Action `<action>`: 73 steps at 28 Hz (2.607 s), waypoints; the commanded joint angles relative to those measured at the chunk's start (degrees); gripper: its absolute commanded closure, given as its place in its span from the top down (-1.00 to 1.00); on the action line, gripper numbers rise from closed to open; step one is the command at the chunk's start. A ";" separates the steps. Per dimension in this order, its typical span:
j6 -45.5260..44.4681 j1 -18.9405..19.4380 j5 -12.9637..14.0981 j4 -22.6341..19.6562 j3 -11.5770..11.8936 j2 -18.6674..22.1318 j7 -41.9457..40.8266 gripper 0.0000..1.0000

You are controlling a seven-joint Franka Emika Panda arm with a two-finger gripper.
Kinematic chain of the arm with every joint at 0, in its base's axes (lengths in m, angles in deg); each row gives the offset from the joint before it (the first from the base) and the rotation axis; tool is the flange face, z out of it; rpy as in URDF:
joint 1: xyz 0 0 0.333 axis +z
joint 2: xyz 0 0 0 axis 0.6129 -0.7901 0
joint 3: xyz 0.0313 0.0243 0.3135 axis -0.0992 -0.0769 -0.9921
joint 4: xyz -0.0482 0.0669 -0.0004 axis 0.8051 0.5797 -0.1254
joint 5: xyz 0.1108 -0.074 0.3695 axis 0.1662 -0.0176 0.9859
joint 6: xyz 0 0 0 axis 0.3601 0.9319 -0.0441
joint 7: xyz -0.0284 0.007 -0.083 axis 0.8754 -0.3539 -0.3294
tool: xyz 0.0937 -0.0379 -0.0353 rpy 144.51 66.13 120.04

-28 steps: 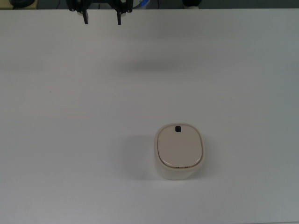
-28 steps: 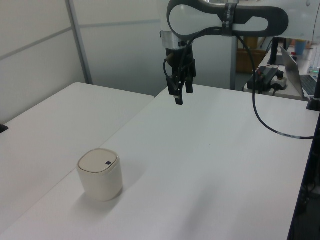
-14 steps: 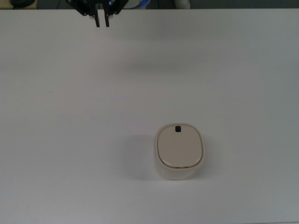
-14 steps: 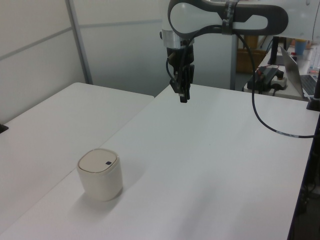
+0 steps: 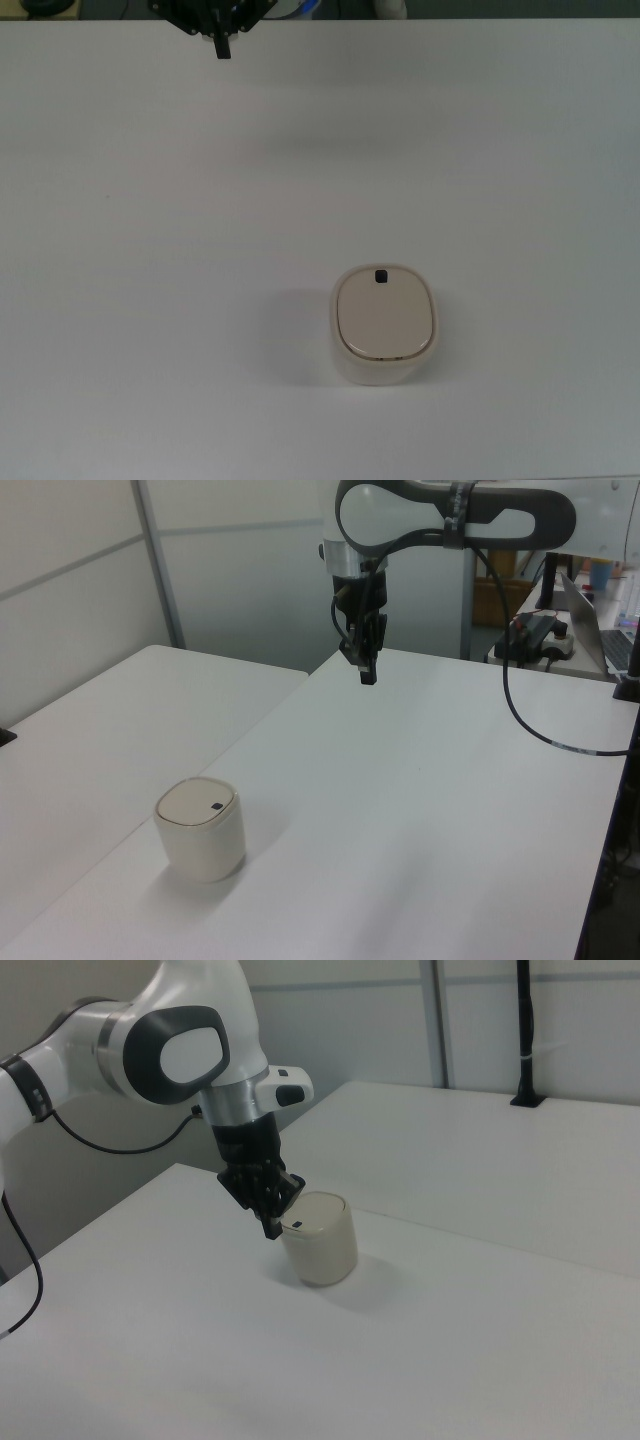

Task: Open the trash can

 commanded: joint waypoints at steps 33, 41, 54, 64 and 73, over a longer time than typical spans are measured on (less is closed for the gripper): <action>35.24 8.57 6.01 -0.23 -0.63 -15.88 -0.81 -1.00; 39.37 9.46 5.30 -0.32 -0.55 -18.52 0.07 -1.00; 46.40 12.44 3.63 -0.32 -0.55 -22.47 1.74 -1.00; 47.99 12.88 2.93 -0.32 -0.55 -23.88 2.01 -1.00; 47.29 12.71 3.72 -0.15 -0.37 -22.30 2.09 -1.00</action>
